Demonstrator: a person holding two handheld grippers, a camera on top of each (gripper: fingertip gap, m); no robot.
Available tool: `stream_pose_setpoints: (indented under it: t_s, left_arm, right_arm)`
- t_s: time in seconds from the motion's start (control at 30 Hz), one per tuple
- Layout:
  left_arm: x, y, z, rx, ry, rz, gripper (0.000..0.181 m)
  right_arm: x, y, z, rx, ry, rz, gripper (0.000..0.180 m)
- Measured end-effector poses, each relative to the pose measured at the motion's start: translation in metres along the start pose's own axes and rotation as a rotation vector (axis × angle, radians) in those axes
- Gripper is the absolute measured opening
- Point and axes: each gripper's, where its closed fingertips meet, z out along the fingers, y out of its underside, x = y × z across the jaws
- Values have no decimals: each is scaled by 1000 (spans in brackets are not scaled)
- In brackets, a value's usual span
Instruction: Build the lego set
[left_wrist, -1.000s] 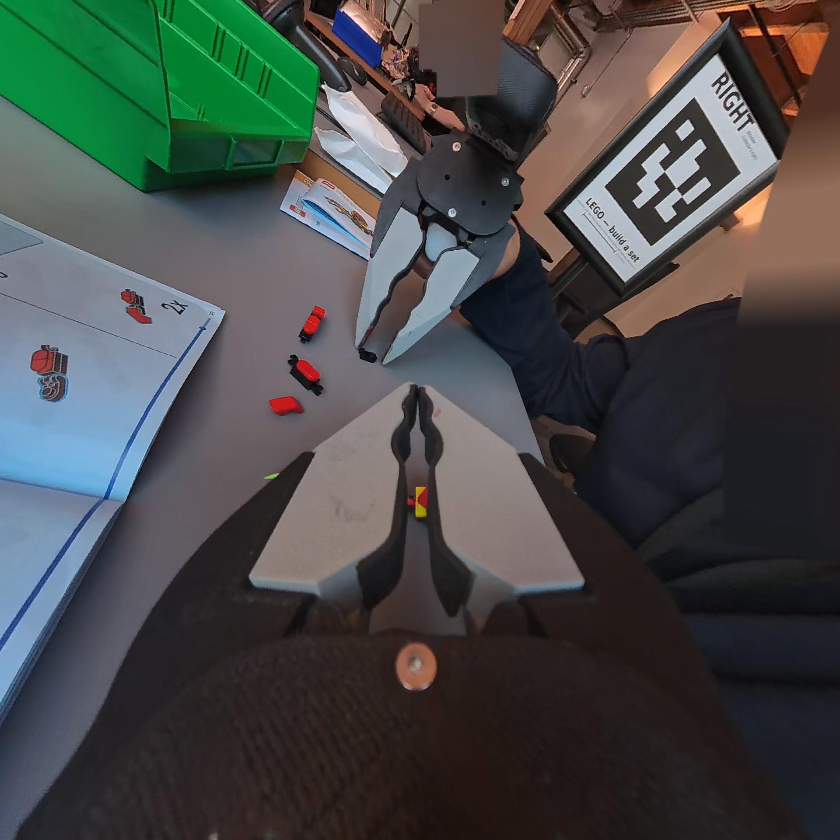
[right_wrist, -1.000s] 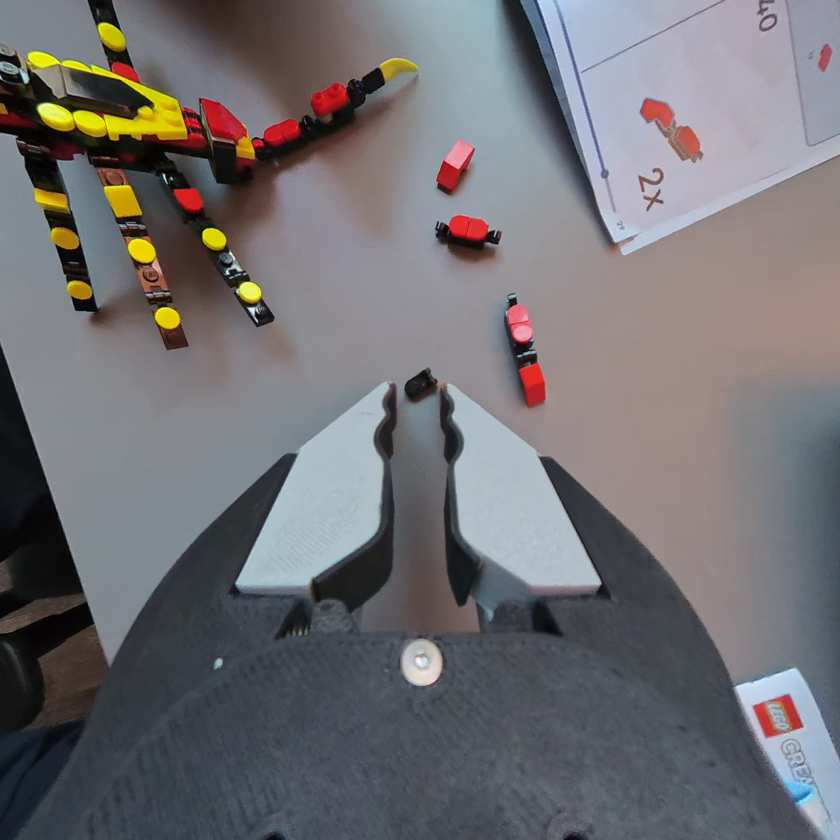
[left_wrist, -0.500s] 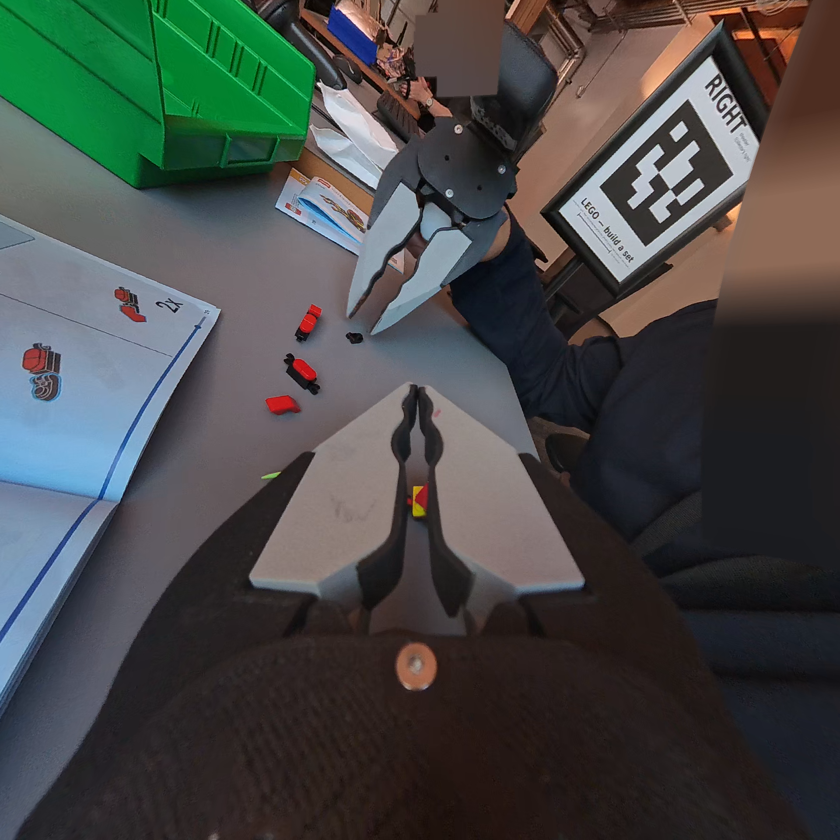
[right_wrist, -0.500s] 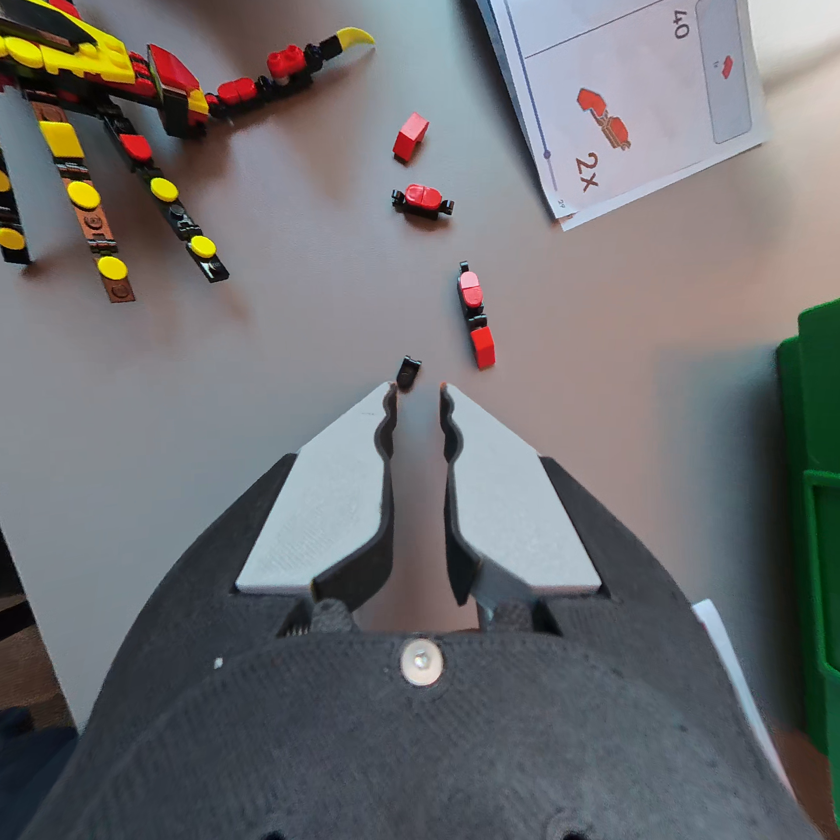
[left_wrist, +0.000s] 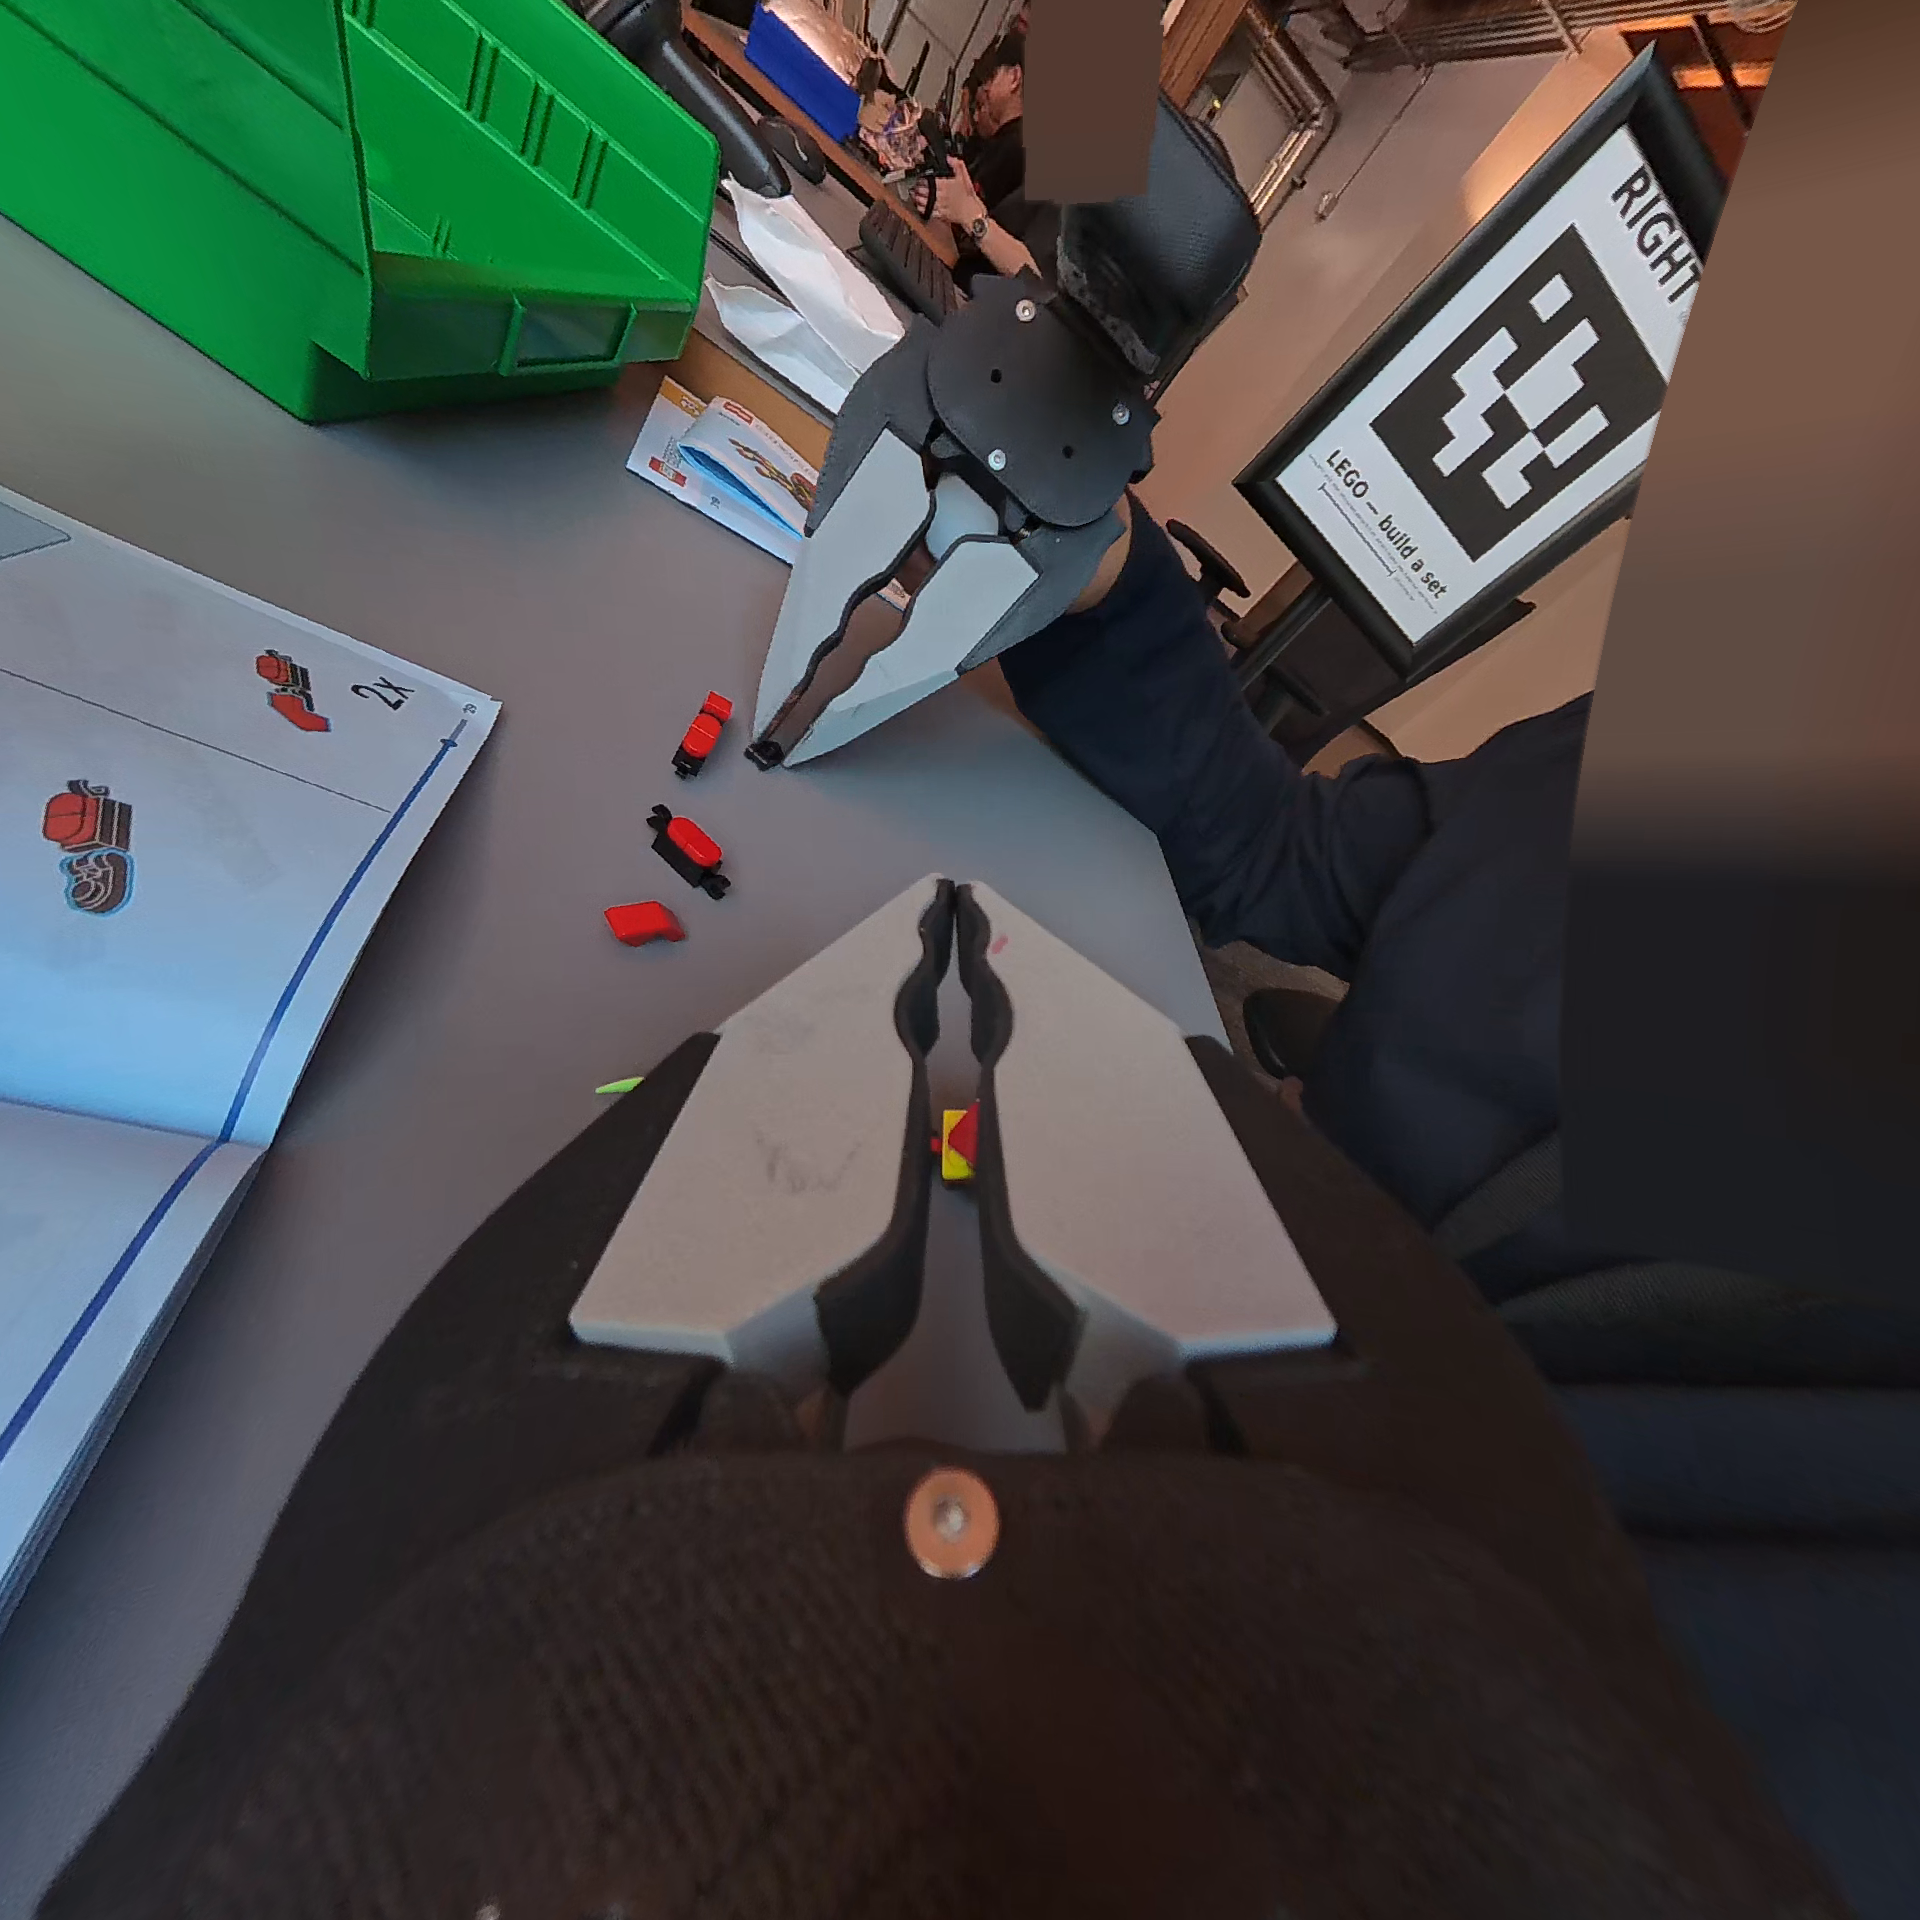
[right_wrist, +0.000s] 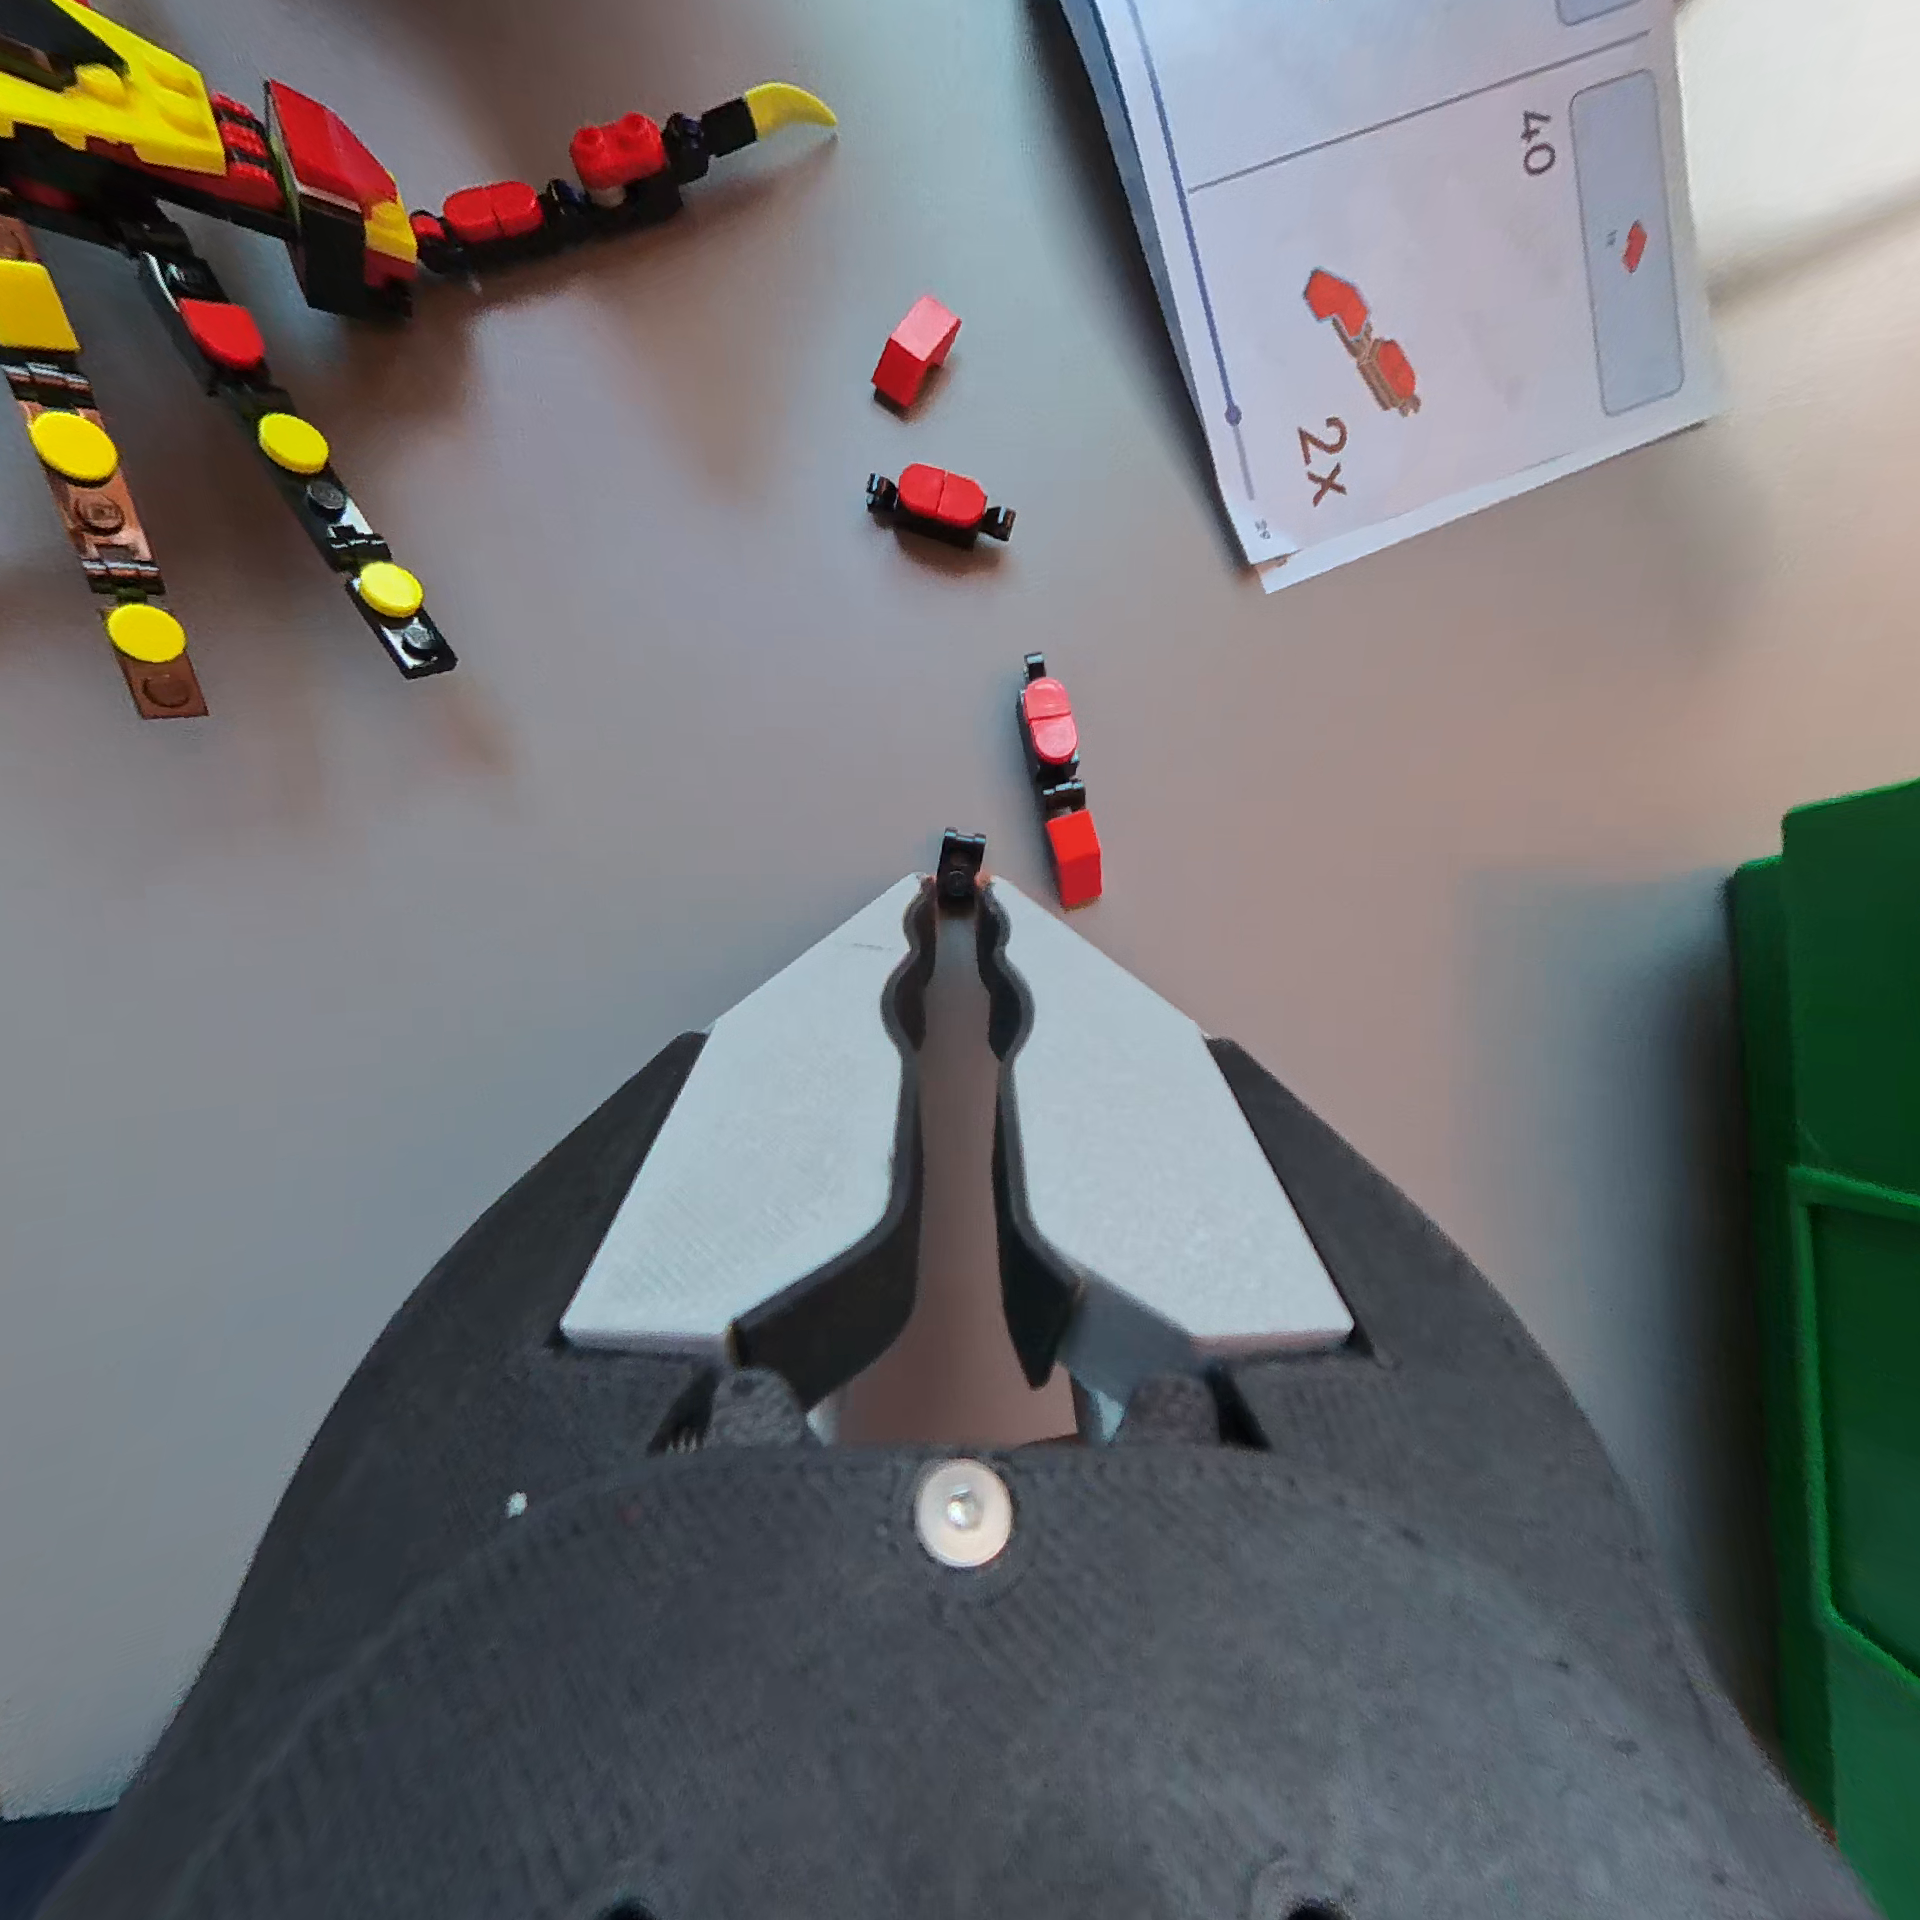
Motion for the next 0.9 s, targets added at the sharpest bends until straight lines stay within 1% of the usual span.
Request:
stream_pose_setpoints:
  t_s: [0.3,0.5,0.63,0.73,0.8,0.9]
  left_arm:
    - [1,1,0,-4,6,-2,0]
    - [1,2,1,-8,5,-3,0]
    - [1,2,2,-12,5,-1,0]
    - [1,3,3,-15,6,2,0]
    - [2,3,4,-16,10,9,0]
    - [4,3,5,-20,14,18,0]
  right_arm:
    - [4,-1,0,31,46,-146,4]
    - [3,-2,1,70,14,-192,4]
    - [-2,-2,0,81,-44,-206,5]
    - [-2,-5,0,92,-47,-228,6]
    - [-2,-6,-3,106,-52,-234,7]
    - [10,-2,-20,133,9,-207,9]
